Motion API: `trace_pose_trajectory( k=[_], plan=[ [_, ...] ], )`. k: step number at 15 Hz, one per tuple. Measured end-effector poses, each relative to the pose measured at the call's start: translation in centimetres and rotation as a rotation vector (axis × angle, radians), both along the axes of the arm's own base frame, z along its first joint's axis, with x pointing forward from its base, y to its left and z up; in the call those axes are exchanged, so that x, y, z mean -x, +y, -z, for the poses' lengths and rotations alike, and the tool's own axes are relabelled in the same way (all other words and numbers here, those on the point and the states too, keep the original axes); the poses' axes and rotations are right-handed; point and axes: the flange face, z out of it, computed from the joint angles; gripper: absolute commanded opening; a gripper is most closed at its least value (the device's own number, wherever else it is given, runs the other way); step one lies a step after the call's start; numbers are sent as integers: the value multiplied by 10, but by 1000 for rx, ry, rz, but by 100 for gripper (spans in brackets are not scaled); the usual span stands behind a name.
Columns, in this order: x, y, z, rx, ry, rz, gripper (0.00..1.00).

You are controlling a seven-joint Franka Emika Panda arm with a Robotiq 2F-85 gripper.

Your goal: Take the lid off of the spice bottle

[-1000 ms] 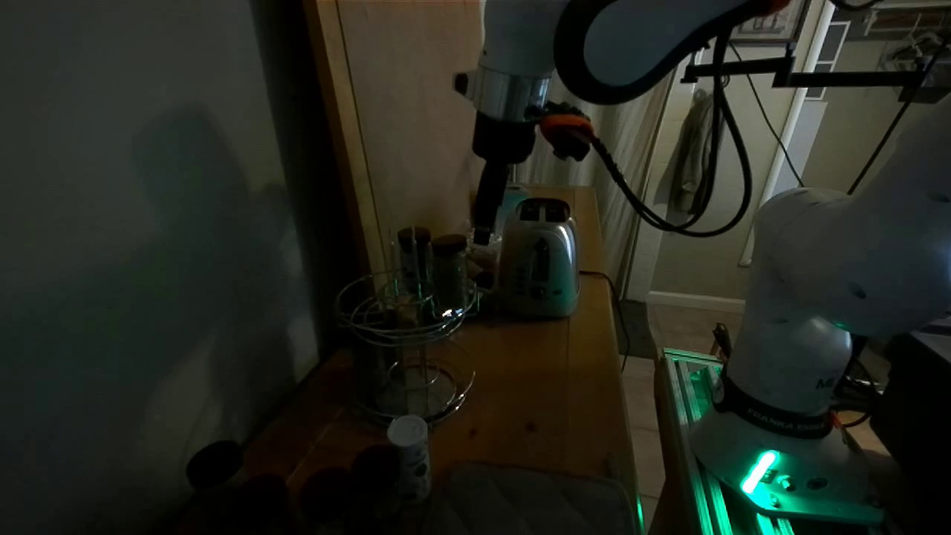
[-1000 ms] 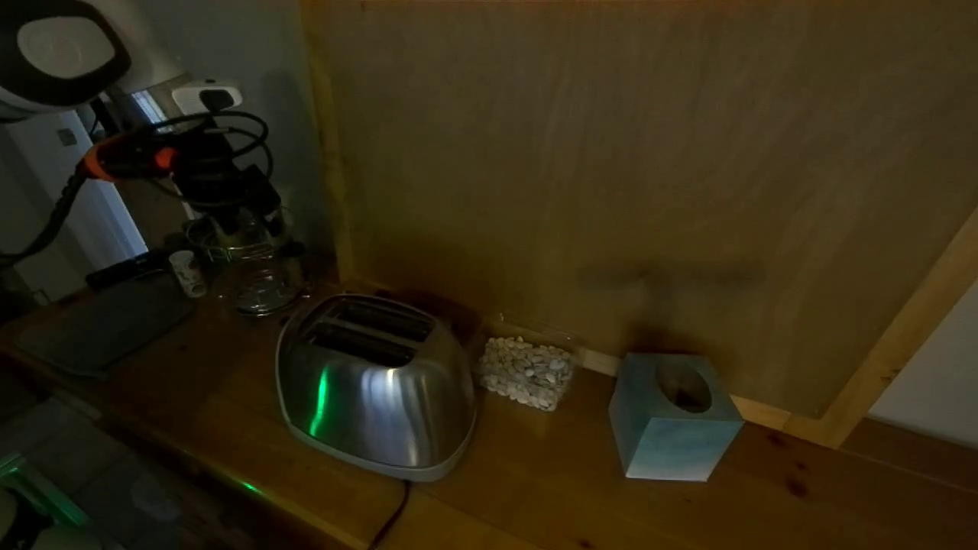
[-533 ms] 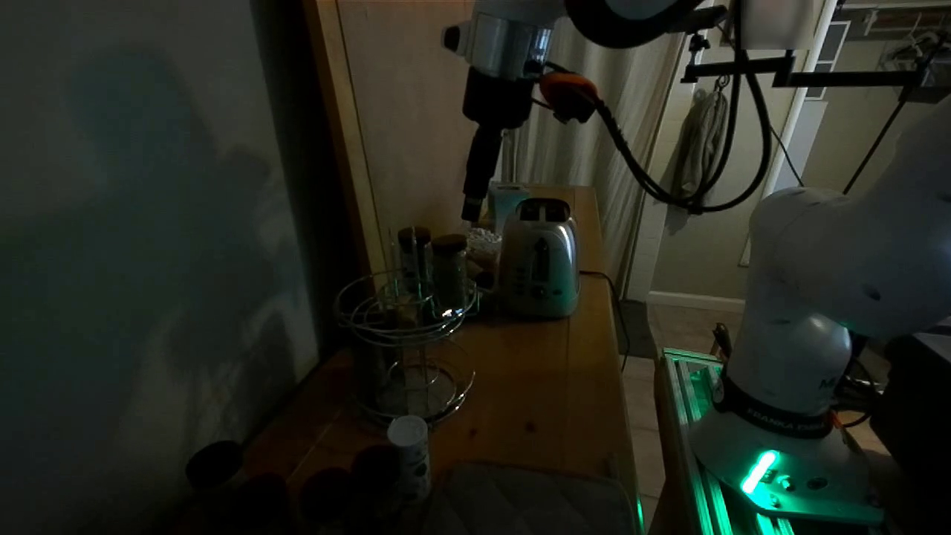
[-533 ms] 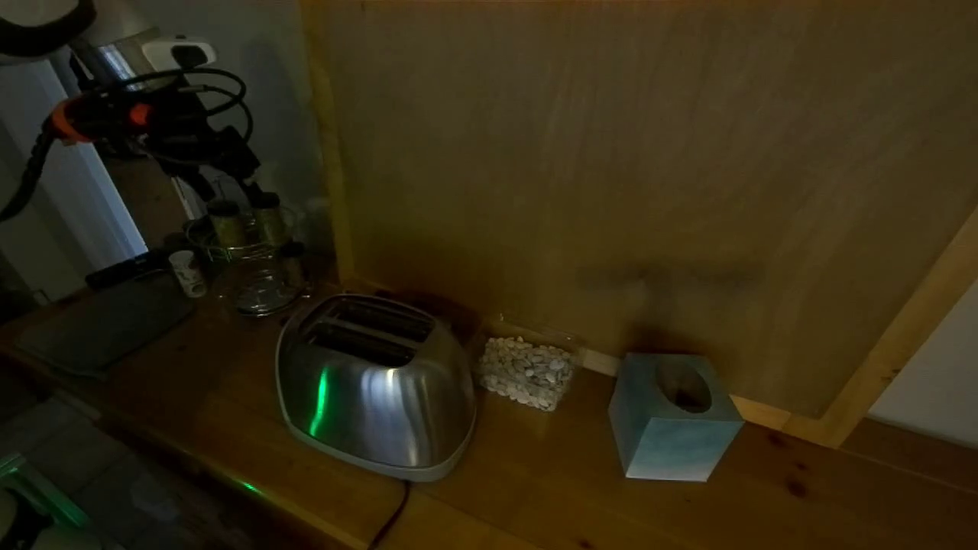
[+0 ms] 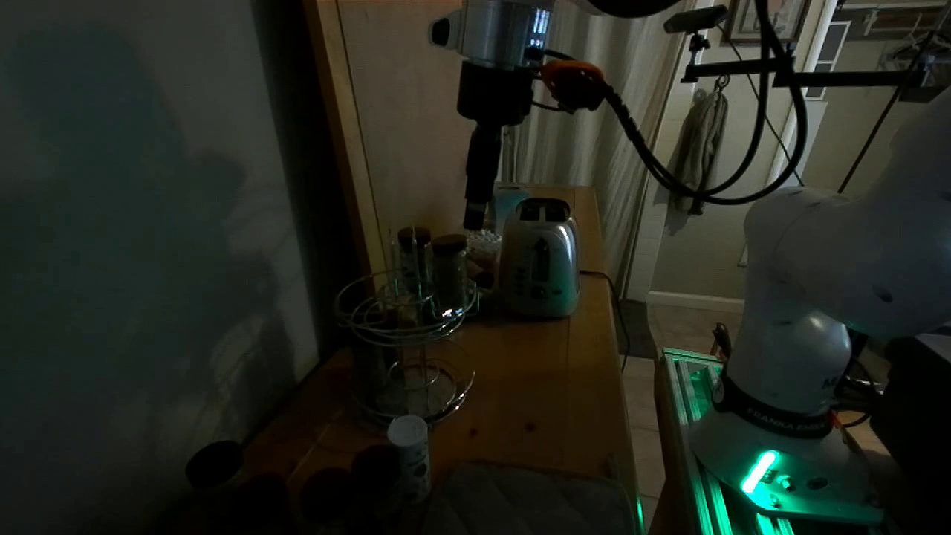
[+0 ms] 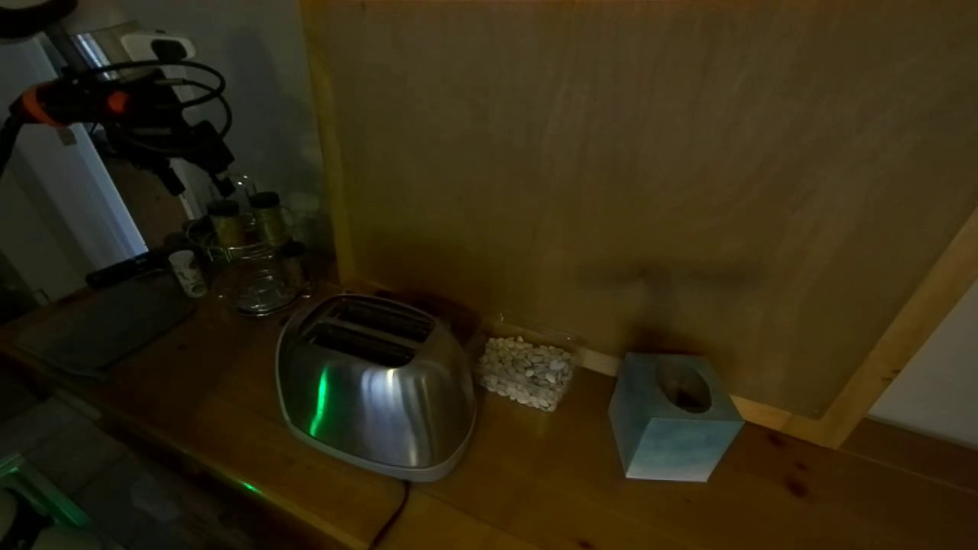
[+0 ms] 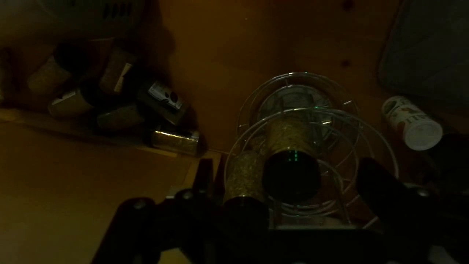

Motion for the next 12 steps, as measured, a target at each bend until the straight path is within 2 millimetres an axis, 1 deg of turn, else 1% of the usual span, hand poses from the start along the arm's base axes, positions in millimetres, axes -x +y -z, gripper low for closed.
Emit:
trace_pose_trajectory(
  k=[3,7,8,9,10,11,12],
  plan=[
    [-4,8,9,-10,21,-13,100],
    [-14,13,18,-14,19,-23,100],
    [-16,14,19,-15,17,-24,95],
    [-19,14,22,-16,17,-25,82],
    [-21,15,24,-17,16,-26,71],
    [-23,16,26,-18,16,-27,68],
    [-26,16,28,-19,16,-27,62]
  ],
)
